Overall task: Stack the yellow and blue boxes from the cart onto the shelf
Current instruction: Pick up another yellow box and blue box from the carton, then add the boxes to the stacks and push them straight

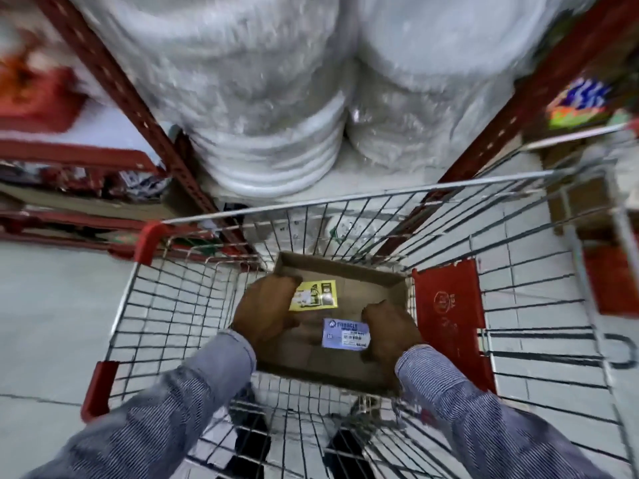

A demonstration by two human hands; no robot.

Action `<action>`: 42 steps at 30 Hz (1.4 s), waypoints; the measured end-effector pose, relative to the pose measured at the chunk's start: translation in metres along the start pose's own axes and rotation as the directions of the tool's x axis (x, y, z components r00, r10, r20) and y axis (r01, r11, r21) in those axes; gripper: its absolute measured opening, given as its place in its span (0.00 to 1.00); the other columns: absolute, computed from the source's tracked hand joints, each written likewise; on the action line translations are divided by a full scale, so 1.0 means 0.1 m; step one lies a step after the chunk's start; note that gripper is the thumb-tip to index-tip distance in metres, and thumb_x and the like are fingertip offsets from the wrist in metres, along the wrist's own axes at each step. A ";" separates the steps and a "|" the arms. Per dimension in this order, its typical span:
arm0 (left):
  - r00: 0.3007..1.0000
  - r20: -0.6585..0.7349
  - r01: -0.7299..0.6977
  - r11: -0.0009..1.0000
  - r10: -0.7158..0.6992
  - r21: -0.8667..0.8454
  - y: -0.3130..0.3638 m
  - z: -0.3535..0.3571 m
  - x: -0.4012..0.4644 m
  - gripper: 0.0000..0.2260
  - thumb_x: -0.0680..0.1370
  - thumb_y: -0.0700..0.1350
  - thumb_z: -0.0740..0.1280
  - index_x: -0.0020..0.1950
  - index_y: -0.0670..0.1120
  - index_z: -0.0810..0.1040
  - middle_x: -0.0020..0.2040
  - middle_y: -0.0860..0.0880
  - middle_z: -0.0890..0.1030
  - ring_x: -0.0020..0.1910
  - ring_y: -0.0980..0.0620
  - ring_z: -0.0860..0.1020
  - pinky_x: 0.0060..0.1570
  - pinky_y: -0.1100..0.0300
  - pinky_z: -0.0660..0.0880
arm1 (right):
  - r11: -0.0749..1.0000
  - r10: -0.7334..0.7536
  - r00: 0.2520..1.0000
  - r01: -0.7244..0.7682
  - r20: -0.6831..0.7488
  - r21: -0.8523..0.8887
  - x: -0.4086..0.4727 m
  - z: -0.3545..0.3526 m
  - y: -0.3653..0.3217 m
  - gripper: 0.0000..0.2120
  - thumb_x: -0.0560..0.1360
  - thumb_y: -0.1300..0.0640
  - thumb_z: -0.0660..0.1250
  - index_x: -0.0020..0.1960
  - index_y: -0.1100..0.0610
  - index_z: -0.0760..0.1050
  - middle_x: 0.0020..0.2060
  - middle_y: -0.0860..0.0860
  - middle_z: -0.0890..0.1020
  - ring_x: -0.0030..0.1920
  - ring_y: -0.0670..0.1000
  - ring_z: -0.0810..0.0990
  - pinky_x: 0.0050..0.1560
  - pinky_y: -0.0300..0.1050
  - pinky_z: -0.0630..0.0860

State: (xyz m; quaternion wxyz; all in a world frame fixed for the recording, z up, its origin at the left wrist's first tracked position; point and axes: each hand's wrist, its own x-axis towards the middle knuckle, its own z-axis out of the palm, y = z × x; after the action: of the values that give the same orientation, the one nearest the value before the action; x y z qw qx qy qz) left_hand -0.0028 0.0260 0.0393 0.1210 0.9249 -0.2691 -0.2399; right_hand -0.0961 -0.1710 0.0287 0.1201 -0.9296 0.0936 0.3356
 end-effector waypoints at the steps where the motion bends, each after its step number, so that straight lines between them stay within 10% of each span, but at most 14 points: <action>1: 0.999 -0.038 -0.012 0.999 0.013 0.034 0.03 -0.23 -0.09 0.24 0.68 0.52 0.77 0.62 0.50 0.78 0.57 0.45 0.84 0.56 0.42 0.81 0.53 0.50 0.77 | 1.000 -0.005 1.000 0.005 -0.020 -0.010 -0.10 -0.21 -0.05 0.24 0.62 0.51 0.80 0.53 0.57 0.78 0.53 0.57 0.82 0.52 0.59 0.81 0.50 0.48 0.78; 9: 0.887 -0.457 0.013 0.987 0.061 0.158 0.37 -2.31 -0.89 0.30 0.60 0.53 0.79 0.61 0.52 0.81 0.53 0.48 0.86 0.51 0.43 0.84 0.46 0.53 0.80 | 0.998 -0.051 0.903 0.029 -0.426 -0.057 -1.20 -2.10 -0.47 0.23 0.59 0.46 0.79 0.50 0.54 0.80 0.48 0.54 0.83 0.49 0.56 0.81 0.46 0.45 0.77; 22: 0.560 -0.807 0.004 0.973 0.190 0.231 0.99 -4.74 -1.77 0.32 0.61 0.53 0.77 0.66 0.55 0.78 0.57 0.52 0.84 0.55 0.50 0.81 0.51 0.56 0.78 | 0.991 -0.131 0.490 0.051 -0.862 -0.122 -2.94 -4.36 -1.02 0.20 0.55 0.47 0.80 0.43 0.54 0.82 0.38 0.51 0.83 0.37 0.52 0.75 0.37 0.43 0.75; 33: 0.411 -0.846 -0.137 0.941 0.339 0.311 1.35 -5.66 -1.41 0.29 0.66 0.46 0.77 0.66 0.51 0.77 0.61 0.52 0.83 0.59 0.51 0.80 0.59 0.57 0.76 | 0.992 -0.105 0.172 -0.050 -0.979 -0.115 -3.15 -5.31 -0.94 0.15 0.61 0.49 0.78 0.45 0.51 0.80 0.38 0.48 0.81 0.45 0.54 0.80 0.39 0.45 0.76; 42: 0.405 -0.823 -0.169 0.918 0.398 0.360 1.37 -5.99 -0.81 0.23 0.71 0.47 0.76 0.65 0.52 0.77 0.61 0.52 0.83 0.59 0.52 0.79 0.59 0.57 0.77 | 0.988 -0.071 0.178 -0.121 -0.981 -0.093 -2.77 -5.68 -0.74 0.18 0.68 0.51 0.75 0.57 0.50 0.77 0.53 0.51 0.82 0.53 0.55 0.79 0.50 0.47 0.77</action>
State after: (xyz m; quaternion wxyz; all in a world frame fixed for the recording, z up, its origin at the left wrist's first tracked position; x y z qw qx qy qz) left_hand 0.1820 0.0148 0.6309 0.1788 0.8602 -0.3450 0.3303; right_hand 0.0549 -0.2376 0.6433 -0.0433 -0.9326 0.1385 -0.3305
